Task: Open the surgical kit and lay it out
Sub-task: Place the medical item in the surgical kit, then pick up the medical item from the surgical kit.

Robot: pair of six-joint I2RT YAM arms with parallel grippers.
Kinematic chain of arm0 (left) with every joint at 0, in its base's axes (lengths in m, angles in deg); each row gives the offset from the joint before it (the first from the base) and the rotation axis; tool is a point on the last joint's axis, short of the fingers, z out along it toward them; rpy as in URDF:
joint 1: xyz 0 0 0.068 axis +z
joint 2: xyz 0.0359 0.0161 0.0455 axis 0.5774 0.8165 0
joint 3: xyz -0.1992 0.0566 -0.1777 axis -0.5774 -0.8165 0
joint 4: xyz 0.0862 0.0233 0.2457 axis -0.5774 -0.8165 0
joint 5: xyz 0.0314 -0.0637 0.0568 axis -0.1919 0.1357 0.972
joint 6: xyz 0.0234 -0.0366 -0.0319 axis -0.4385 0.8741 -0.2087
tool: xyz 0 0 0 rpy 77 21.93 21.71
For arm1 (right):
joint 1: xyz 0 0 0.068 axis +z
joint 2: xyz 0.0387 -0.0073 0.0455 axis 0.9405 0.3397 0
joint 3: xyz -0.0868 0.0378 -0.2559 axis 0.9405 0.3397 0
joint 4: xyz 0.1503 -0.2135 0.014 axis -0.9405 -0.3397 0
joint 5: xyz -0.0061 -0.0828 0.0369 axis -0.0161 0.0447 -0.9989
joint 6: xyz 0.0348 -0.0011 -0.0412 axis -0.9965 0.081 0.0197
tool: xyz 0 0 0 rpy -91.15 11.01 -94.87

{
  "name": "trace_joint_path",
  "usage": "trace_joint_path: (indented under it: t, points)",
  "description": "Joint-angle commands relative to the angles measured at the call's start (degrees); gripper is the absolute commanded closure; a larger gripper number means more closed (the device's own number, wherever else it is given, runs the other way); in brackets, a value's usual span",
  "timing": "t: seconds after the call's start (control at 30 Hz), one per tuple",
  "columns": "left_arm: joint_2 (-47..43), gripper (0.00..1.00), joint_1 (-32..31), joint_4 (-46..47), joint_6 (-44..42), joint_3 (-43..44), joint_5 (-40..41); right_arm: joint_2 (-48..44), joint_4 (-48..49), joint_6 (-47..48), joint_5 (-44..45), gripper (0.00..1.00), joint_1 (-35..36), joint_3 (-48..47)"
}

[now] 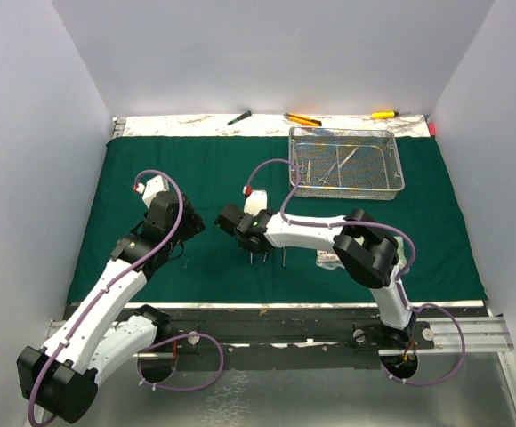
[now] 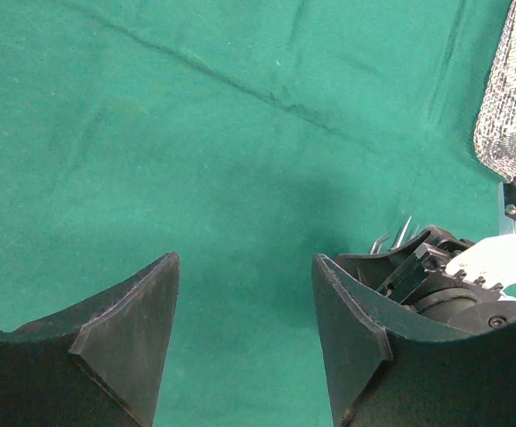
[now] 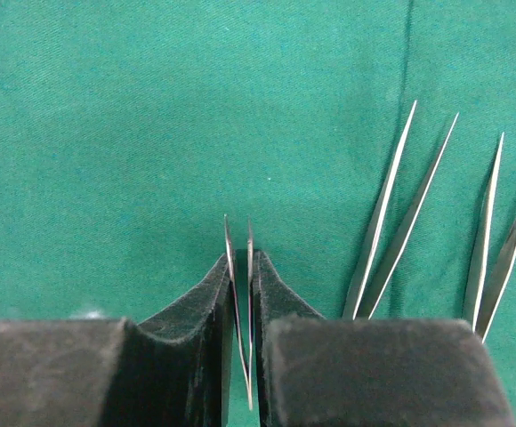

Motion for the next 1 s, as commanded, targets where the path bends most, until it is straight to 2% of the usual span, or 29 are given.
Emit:
trace_joint_path:
  t: [0.0,0.13,0.43,0.63,0.8,0.97]
  points:
    - [-0.5,0.37,0.03,-1.22,-0.21,-0.29,1.26,3.08,-0.18,-1.65,3.92,0.82,1.02,-0.53]
    - [-0.71,0.37,0.04,-1.22,-0.32,-0.08,1.38,3.43,-2.12,-2.55,3.88,0.71,1.05,-1.68]
    - [-1.54,0.37,0.0,-1.23,-0.59,-0.16,1.41,1.25,-5.1,-0.81,4.04,0.67,1.04,-6.13]
    - [-1.77,0.37,0.03,-1.22,-0.42,-0.68,0.3,-0.87,-5.9,1.19,3.51,0.68,1.04,-7.38]
    - [-1.75,0.37,0.01,-1.22,0.46,-2.69,-1.84,0.76,-8.73,2.07,4.2,0.73,0.95,-8.49]
    - [-1.79,0.44,0.02,-0.39,4.35,-7.71,-4.41,2.75,-8.84,3.09,3.0,0.76,0.31,-9.45]
